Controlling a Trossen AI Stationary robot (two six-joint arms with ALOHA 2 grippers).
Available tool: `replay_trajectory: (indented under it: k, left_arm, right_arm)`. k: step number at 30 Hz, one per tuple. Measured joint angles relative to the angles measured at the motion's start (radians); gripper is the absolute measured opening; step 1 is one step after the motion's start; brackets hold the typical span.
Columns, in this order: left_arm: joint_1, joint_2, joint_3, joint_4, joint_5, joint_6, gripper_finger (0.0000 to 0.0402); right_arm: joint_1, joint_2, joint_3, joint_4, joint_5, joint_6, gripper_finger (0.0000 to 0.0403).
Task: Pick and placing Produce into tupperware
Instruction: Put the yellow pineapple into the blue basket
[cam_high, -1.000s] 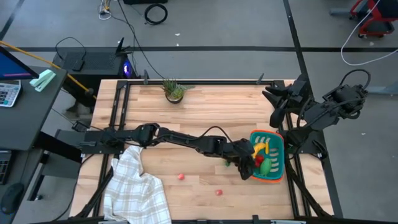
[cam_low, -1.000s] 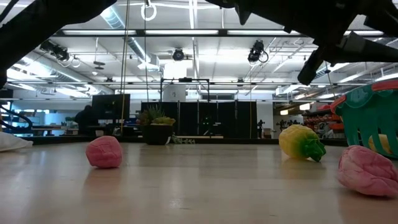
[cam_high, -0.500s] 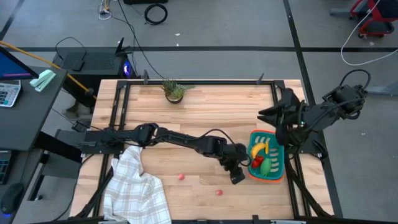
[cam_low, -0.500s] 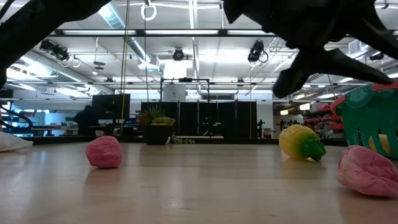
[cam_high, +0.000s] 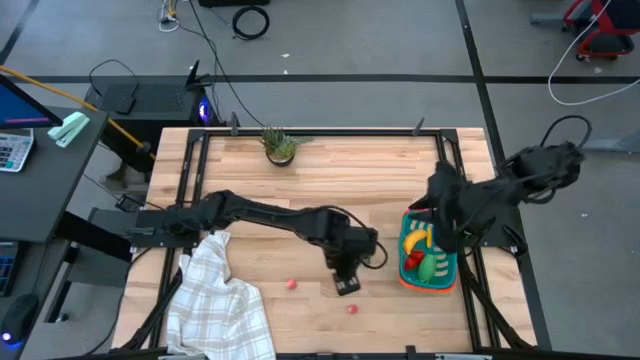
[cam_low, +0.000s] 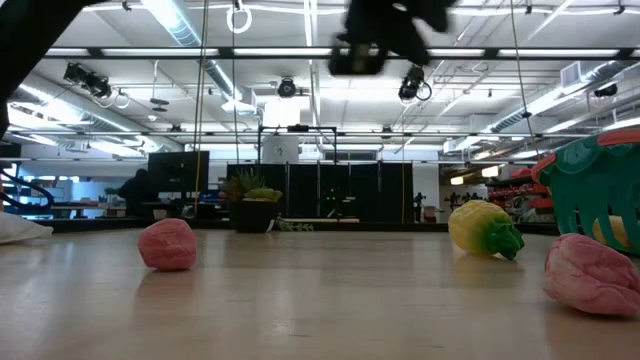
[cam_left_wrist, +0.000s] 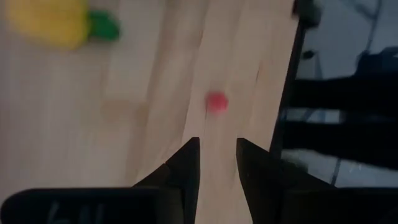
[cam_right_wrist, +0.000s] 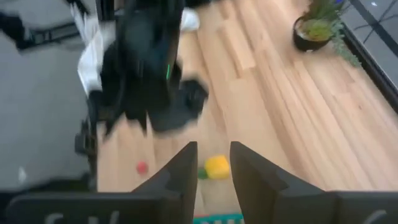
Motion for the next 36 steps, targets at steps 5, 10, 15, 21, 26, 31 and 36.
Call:
replay_trajectory:
  k: [5,10,15,21,26,31,36]
  left_arm:
    - [0.000,-0.094,0.000,-0.203,-0.002,-0.003,0.0112]
    - [-0.004,-0.170,0.001,-0.307,-0.078,-0.026,0.0112]
    - [-0.009,-0.218,0.000,-0.402,-0.096,-0.063,0.0108]
    - [-0.041,-0.257,0.000,-0.469,-0.096,-0.131,0.0105]
    - [-0.092,-0.286,0.001,-0.470,-0.099,-0.162,0.0105]
    - [-0.147,-0.302,0.000,-0.470,-0.135,-0.216,0.0105]
    - [-0.189,-0.304,0.000,-0.470,-0.154,-0.217,0.0105]
  right_arm:
    - [-0.016,0.084,0.000,-0.062,-0.045,-0.181,0.0124]
    - [-0.064,0.193,0.000,-0.185,-0.053,-0.372,0.0167]
    - [-0.116,0.298,-0.012,-0.195,-0.051,-0.559,0.0216]
    - [-0.127,0.389,-0.125,-0.185,-0.058,-0.953,0.0252]
    - [-0.128,0.406,-0.329,-0.029,-0.077,-1.158,0.0258]
    - [-0.125,0.404,-0.522,0.189,-0.083,-1.336,0.0256]
    - [-0.126,0.402,-0.637,0.386,-0.081,-1.494,0.0257]
